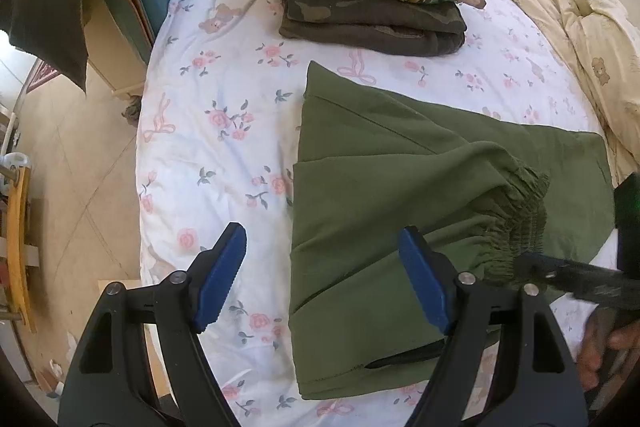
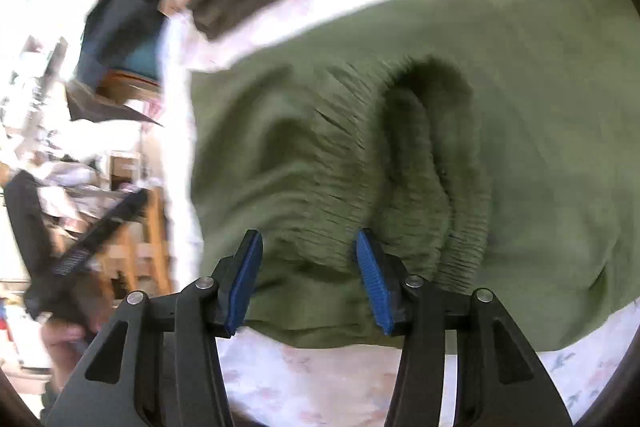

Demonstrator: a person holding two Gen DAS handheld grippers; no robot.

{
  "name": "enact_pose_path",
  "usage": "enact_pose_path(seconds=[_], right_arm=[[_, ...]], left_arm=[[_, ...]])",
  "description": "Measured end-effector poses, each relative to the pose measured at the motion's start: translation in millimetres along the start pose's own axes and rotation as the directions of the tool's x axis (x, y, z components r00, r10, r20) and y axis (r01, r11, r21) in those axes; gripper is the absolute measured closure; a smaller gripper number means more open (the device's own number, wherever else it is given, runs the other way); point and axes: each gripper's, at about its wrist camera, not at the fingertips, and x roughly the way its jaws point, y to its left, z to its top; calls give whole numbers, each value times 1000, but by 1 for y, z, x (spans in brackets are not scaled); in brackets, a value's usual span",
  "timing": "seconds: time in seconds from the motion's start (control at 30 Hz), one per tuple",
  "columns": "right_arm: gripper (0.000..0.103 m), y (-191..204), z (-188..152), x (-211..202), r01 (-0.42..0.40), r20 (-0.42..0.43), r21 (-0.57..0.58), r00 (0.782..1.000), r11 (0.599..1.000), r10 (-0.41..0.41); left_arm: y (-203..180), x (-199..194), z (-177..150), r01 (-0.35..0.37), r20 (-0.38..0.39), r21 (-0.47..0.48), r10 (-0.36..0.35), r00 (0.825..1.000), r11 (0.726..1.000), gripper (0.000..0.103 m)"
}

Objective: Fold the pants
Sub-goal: 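Move the right tool to the elastic leg cuff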

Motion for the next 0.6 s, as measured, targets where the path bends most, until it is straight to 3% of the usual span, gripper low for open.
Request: enact_pose_path(seconds=[0.13, 0.2, 0.23, 0.33, 0.47, 0.6], right_arm=[[55, -16, 3, 22, -28, -54, 53, 998, 998, 31], [87, -10, 5, 22, -36, -32, 7, 999, 999, 36], [95, -3, 6, 19, -34, -22, -23, 999, 999, 33], [97, 3, 4, -8, -81, 47, -45, 995, 996, 83], [100, 12, -9, -71, -205, 137, -93, 967, 974, 217], [100, 6, -28, -95, -150, 125, -117, 978, 982, 164]], left_arm=[[-2, 0, 2, -13, 15, 6, 13, 1000, 1000, 27], [0, -1, 4, -21, 21, -1, 21, 1000, 1000, 27], [2, -1, 4, -21, 21, -9, 21, 1000, 1000, 27], [11, -4, 7, -12, 25, -48, 14, 1000, 999, 27], [18, -10, 6, 13, 33, -79, -11, 999, 997, 27], [10, -8, 1, 11, 15, -31, -10, 1000, 999, 27]])
